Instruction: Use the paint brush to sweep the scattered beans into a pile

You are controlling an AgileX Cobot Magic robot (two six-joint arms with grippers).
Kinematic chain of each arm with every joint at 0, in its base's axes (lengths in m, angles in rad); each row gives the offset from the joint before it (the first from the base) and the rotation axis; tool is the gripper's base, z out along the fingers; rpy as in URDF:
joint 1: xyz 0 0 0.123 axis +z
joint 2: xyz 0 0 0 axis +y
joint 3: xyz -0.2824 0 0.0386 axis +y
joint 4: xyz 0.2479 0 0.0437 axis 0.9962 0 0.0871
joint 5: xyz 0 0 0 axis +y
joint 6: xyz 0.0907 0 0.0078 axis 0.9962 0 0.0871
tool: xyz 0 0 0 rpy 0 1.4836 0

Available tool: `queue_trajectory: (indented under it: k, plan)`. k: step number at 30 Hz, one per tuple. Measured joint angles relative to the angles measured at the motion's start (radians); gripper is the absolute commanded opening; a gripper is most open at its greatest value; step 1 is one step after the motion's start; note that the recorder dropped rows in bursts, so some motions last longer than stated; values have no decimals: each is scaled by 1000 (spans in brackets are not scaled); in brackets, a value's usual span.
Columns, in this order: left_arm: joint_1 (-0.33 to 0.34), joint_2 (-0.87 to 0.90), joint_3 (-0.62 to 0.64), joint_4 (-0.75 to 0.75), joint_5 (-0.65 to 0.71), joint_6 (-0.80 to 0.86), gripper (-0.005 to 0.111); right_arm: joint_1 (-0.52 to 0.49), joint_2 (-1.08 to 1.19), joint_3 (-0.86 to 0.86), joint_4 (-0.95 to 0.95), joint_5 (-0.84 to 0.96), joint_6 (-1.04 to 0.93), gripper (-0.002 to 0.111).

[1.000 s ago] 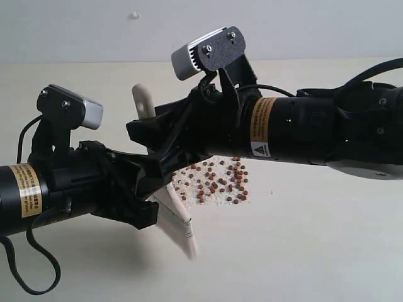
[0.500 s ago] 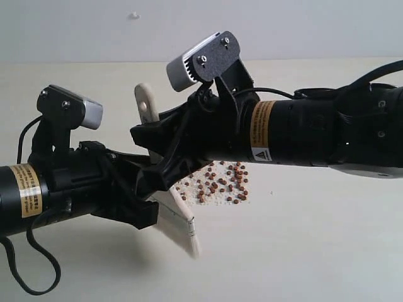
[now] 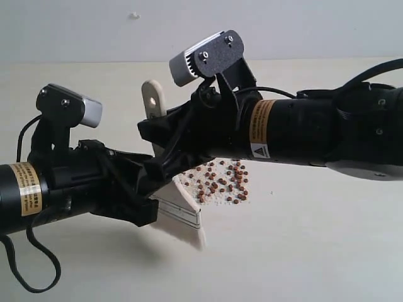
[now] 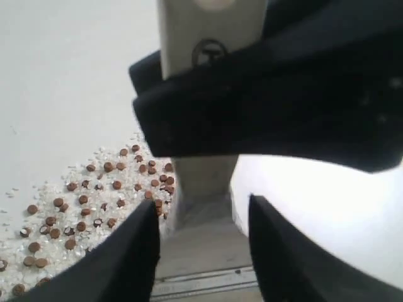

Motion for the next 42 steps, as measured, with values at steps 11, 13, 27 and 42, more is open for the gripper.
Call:
queue_trajectory:
  k: [11,13,27,42]
  plan:
    - [0,-21,0,5,78,-15,53,0,-2,0,391,125,-305,0]
    - [0,-39,0,5,85,-23,45,0,-18,0,504,156,-406,0]
    - [0,-642,163,31,237,-34,0,-12,-427,162,889,183,-769,0]
    - [87,-1158,255,-7,427,-19,0,-22,-499,398,1278,-76,-1079,0]
